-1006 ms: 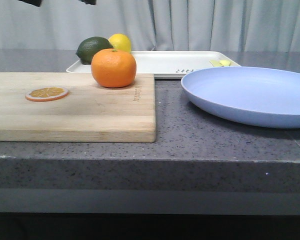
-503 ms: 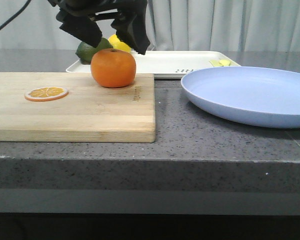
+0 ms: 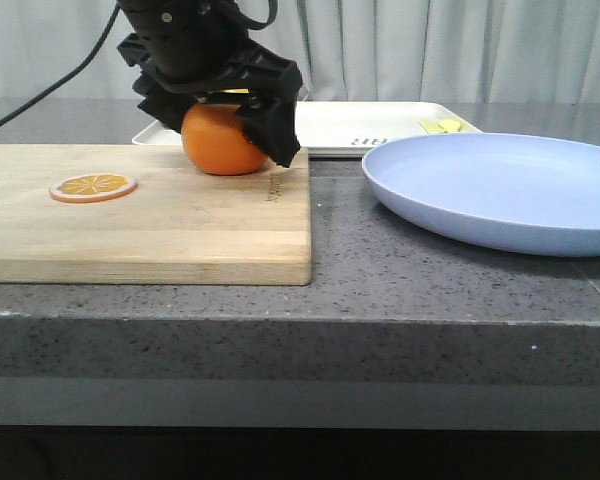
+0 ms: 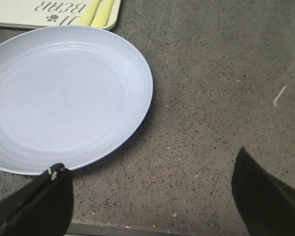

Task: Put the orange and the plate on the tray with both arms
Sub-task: 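Lower the left gripper onto the orange and close around it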

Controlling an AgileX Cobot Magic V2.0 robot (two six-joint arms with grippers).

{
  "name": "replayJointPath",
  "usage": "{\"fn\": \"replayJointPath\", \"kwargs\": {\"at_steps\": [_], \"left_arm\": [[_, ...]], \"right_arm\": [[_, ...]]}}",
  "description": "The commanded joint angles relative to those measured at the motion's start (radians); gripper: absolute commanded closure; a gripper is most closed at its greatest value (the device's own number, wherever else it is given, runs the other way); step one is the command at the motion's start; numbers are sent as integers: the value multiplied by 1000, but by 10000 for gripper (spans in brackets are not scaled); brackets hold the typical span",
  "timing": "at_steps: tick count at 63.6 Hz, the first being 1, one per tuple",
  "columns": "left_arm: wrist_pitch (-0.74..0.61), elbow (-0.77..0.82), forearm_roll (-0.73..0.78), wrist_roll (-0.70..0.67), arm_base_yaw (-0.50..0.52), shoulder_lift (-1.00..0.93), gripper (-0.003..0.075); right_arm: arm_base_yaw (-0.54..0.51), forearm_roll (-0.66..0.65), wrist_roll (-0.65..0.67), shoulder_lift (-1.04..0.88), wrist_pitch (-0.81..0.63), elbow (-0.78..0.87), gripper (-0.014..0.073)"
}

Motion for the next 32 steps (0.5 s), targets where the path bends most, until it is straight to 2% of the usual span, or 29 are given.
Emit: {"fn": "replayJointPath", "kwargs": {"at_steps": [1, 6, 20, 32], "left_arm": [[-47, -36, -2, 0, -7, -51, 83], [-47, -36, -2, 0, -7, -51, 106], [-45, -36, -2, 0, -7, -51, 280], [-37, -48, -7, 0, -9, -52, 298]], "right_arm": [[4, -14, -12, 10, -71, -24, -63], [4, -14, -12, 10, -71, -24, -63], [4, -14, -12, 10, -71, -24, -63], [4, -14, -12, 10, -71, -24, -63]]}}
